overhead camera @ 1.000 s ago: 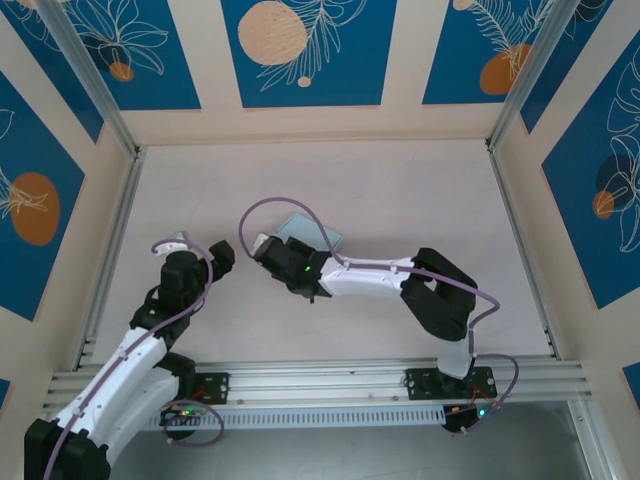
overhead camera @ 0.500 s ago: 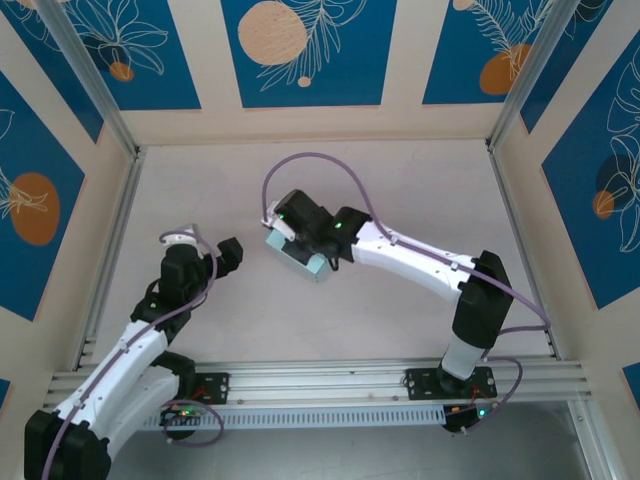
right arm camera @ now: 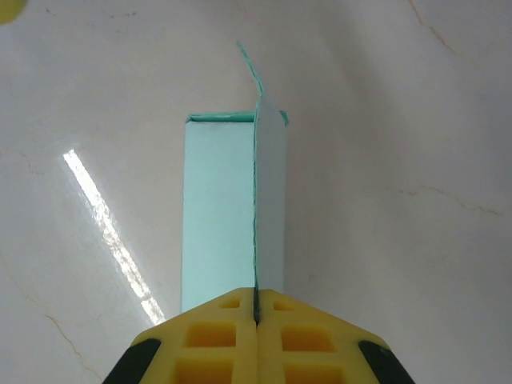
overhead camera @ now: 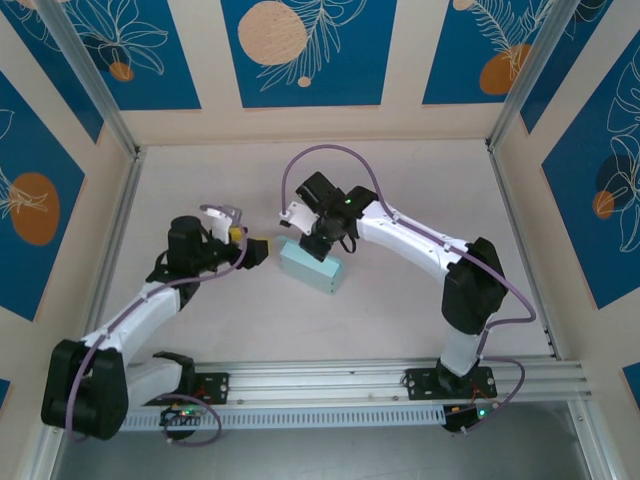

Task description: Fold the paper box

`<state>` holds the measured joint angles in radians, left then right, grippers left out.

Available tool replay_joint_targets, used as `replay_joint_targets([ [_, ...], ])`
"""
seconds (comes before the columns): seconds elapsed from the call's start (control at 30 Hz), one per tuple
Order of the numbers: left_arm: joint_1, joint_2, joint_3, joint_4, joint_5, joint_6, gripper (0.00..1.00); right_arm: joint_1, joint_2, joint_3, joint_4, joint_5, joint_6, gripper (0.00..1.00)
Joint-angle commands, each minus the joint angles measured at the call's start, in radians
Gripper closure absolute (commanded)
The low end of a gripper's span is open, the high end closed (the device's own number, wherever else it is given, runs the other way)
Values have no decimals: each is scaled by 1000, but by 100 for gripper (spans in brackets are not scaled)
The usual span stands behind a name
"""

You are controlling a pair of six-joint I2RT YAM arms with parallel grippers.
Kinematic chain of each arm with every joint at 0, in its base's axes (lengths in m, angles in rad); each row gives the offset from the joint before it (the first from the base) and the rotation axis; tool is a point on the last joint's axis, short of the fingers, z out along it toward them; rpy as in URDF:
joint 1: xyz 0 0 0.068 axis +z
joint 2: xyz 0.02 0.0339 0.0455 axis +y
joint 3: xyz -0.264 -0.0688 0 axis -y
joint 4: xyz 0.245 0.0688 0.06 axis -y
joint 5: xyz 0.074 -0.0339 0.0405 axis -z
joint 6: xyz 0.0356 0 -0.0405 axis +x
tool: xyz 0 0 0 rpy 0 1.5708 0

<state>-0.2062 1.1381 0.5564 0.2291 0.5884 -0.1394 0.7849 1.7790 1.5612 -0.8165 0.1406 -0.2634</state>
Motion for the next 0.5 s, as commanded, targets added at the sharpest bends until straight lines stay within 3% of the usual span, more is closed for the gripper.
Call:
replay_joint_targets([
  [0.0,46,76,101,-28,300,239,12,-16,6,1,25,-80,-30,100],
  [0.1,48,142,164,-153,348,392,14,-20,15,2,35,-92,-30,100],
  [0.3,46,239,236,-255,342,546,19,-18,37,15,29,-81,-27,100],
  [0.4,36,276,265,-334,326,638,25,-18,37,12,33,-73,-25,100],
  [0.47,35,302,270,-334,307,652,34,-19,37,8,36,-74,-27,100],
])
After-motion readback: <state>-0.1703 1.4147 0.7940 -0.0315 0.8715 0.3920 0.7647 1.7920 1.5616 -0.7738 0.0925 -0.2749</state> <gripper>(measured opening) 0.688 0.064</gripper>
